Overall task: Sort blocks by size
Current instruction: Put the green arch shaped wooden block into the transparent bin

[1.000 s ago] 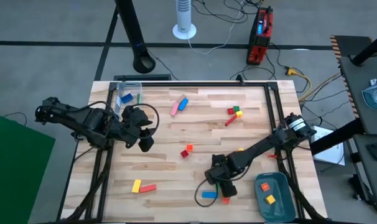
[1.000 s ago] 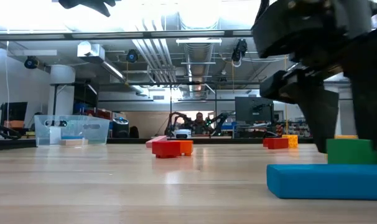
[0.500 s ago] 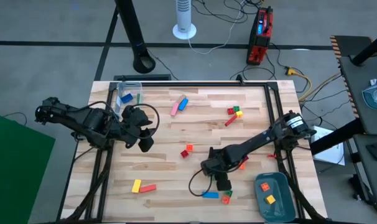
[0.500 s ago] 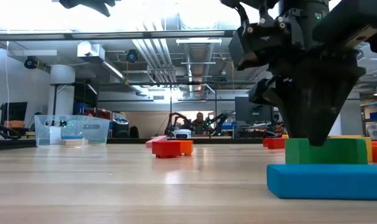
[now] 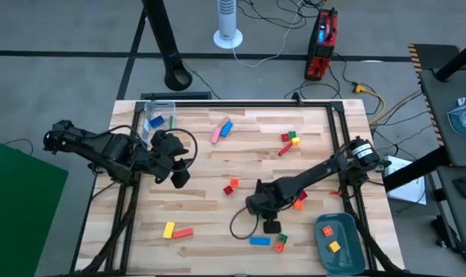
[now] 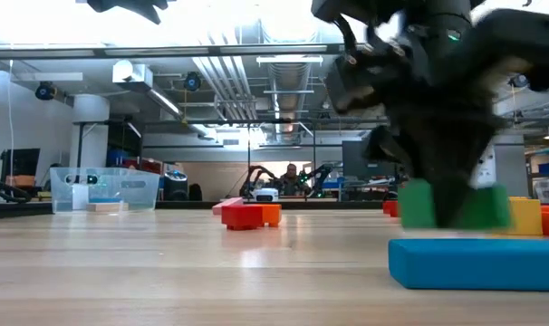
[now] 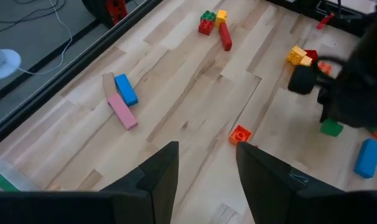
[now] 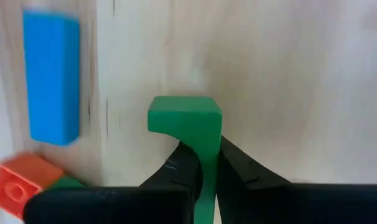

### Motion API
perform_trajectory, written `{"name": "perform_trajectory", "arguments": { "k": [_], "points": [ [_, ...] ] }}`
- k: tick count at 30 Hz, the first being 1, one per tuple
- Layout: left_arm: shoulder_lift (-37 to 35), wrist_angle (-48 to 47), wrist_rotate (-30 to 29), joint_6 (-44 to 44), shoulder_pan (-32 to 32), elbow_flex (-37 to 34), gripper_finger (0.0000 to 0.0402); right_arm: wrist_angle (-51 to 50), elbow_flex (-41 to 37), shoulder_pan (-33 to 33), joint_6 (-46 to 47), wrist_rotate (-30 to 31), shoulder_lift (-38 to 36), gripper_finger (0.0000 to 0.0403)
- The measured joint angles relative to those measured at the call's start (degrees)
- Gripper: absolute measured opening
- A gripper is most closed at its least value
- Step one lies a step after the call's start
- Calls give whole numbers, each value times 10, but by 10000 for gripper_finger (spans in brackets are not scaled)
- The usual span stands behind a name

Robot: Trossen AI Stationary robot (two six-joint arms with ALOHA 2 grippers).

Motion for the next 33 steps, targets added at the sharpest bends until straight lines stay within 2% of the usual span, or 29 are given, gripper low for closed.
{"name": "perform_trajectory", "arguments": {
  "k": [5,10,12,18,23,33],
  "points": [
    [0,17,18,37,0,0,148,3,29,-32,20,11,-33,24],
    [2,106,148,174,0,0,148,20,77,-70,-20,42,-59,24],
    [5,144,180,220,0,0,148,35,97,-86,-41,46,-64,24],
    [15,208,160,277,3,0,150,85,151,-124,-99,47,-68,24],
    [28,213,171,281,3,0,164,105,170,-147,-138,46,-68,24],
    [72,214,161,270,51,0,245,115,193,-186,-188,40,-68,24]
  ]
}}
